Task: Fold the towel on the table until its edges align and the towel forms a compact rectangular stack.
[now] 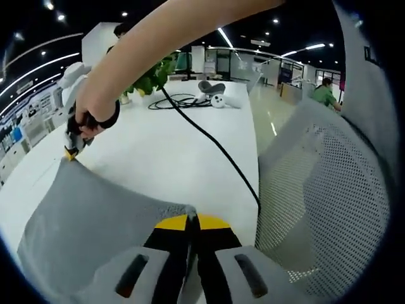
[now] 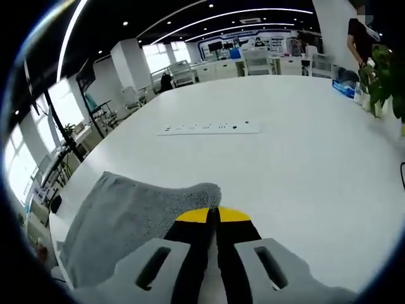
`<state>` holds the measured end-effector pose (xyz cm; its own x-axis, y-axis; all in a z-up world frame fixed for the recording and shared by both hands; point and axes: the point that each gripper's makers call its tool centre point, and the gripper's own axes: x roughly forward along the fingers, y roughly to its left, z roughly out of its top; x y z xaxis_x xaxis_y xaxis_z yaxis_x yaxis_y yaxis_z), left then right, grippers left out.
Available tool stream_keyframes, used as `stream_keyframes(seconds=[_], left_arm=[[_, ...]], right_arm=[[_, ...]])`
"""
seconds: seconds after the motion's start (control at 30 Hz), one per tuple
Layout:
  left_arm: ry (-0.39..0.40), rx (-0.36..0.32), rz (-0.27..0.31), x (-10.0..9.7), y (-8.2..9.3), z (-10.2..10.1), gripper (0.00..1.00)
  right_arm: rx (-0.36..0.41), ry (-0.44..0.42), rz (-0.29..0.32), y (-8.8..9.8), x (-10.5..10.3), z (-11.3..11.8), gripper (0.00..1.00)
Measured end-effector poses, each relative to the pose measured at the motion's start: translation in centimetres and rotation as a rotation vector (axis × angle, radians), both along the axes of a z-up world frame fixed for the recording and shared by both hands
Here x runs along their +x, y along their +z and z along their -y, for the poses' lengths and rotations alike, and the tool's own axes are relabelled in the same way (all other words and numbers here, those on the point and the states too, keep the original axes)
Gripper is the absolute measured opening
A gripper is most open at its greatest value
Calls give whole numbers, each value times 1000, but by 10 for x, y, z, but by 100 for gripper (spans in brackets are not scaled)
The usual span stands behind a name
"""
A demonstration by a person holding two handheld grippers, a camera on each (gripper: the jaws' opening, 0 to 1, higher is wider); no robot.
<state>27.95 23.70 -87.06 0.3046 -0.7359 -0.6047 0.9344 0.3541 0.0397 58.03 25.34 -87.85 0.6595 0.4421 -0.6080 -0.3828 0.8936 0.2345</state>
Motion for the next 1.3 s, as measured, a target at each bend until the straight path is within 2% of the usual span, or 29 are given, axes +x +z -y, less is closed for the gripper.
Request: stream_keyframes(seconds=[0.13, 0.3, 0.5, 0.63, 0.83, 1.03, 1.3], left_arm=[[-16, -24, -12, 0, 2, 18, 3], [-53, -27, -17, -1, 2, 38, 3], [-103, -53, -18, -2, 8, 66, 3], [-139, -63, -19, -5, 8, 83, 3], [-175, -64, -6, -8, 12, 102, 3], [-185, -70, -3, -9, 15, 108, 3], [-155, -84, 9, -5, 28, 100, 3]], right_arm=[[-8, -31, -5, -4, 2, 22, 1], [-13, -53, -2, 8, -17, 41, 1], [-18, -96, 4, 19, -30, 73, 1], [-19, -125, 7, 24, -35, 96, 1], [-22, -143, 6, 29, -38, 119, 1], [-22, -151, 10, 29, -34, 130, 1], [-11, -134, 25, 33, -18, 123, 1]])
